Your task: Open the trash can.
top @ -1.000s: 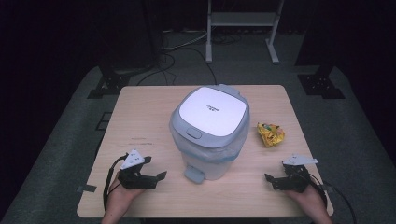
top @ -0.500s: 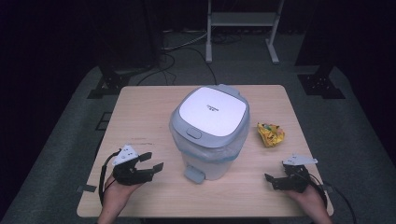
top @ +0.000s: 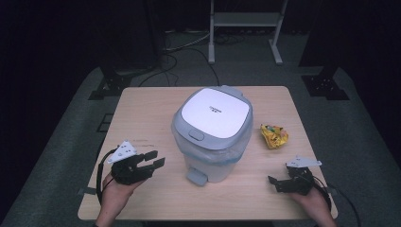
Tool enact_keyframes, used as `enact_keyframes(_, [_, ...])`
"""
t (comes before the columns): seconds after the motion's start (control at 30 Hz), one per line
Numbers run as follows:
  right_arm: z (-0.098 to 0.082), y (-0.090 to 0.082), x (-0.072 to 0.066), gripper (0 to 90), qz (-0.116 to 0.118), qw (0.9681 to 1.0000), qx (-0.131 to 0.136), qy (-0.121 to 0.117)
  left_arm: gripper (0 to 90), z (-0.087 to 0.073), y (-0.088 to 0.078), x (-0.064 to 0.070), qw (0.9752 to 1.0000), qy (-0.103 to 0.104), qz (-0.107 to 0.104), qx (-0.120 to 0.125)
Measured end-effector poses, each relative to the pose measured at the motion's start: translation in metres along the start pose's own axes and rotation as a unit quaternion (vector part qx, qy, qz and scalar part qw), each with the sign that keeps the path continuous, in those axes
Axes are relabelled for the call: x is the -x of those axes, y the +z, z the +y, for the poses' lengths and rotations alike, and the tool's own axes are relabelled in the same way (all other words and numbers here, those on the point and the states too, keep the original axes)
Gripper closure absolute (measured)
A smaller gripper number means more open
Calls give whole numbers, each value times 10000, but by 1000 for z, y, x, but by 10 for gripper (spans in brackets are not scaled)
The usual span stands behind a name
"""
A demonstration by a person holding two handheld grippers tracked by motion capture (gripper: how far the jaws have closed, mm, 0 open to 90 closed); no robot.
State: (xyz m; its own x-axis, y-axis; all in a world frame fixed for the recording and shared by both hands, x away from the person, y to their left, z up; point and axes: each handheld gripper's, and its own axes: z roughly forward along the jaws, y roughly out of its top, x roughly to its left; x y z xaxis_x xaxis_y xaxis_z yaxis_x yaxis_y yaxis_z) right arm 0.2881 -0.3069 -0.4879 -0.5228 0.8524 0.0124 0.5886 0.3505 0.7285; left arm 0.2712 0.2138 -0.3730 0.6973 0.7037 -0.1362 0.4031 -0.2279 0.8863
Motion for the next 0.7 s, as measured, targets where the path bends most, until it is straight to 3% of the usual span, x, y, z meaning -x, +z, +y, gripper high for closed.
enact_keyframes(0.7, [0, 0, 0, 78, -1, 10000, -2, -1, 856, 52, -18, 24, 9984, 246, -368, 345])
